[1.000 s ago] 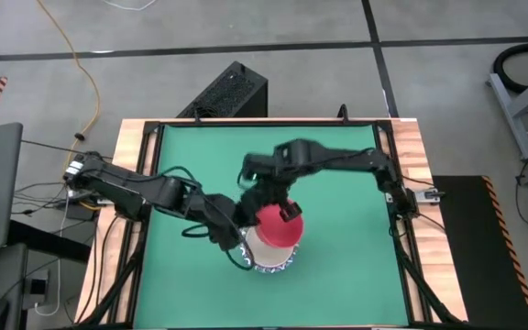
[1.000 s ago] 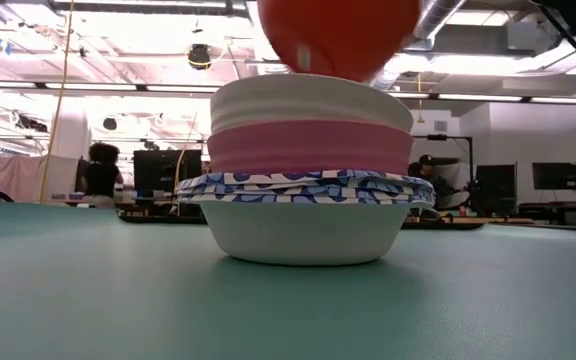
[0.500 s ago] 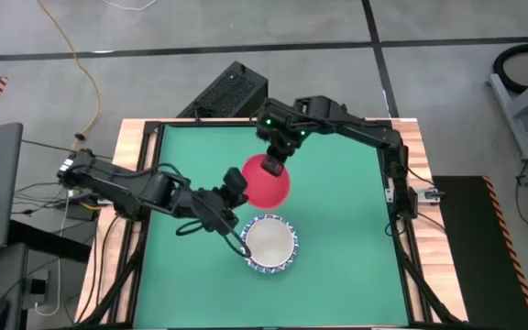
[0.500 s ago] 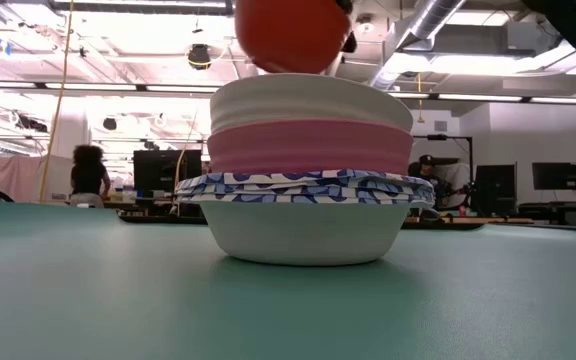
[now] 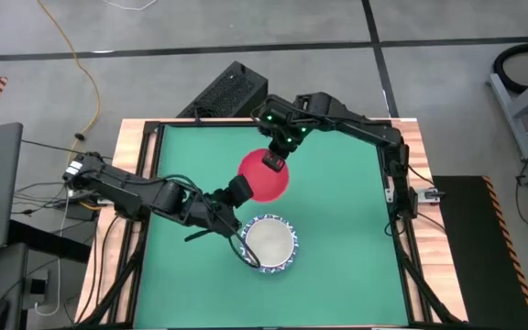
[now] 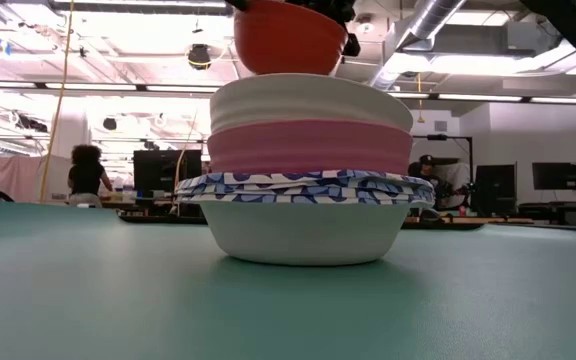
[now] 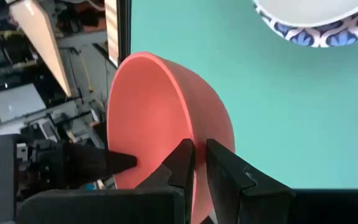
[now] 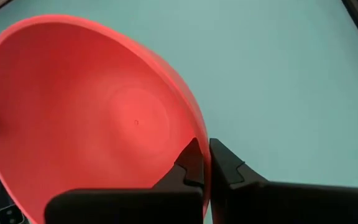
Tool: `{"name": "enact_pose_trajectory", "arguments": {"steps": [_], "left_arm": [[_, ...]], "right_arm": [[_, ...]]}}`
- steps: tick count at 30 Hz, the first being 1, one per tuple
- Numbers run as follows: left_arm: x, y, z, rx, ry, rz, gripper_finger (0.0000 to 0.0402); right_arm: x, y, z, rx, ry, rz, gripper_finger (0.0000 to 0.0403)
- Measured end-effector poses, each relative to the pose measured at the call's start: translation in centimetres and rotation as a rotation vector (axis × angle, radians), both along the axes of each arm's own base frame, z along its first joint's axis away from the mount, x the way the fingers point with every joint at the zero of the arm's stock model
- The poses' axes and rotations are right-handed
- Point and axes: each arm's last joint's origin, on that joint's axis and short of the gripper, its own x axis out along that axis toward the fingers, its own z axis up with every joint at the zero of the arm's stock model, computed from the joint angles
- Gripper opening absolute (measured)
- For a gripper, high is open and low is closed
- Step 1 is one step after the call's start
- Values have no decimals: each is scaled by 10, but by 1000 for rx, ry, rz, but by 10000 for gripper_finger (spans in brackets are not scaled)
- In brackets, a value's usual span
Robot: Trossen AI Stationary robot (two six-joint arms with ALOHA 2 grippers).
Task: Nest bowls inside each other
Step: Stack the orange bowl on top of the white bowl
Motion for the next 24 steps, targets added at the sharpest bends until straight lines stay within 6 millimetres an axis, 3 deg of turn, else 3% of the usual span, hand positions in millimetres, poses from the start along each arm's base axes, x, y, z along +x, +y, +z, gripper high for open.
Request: {"name": "enact_pose_trajectory", "arguments": {"steps": [13, 24], "left_arm": [[4, 31, -4, -45, 68, 47, 26], [3, 37, -5, -21, 102, 57, 20]], "right_arm": [[1, 5, 0, -26, 5, 26, 13], [2, 6, 0, -63, 0, 77, 13]]}}
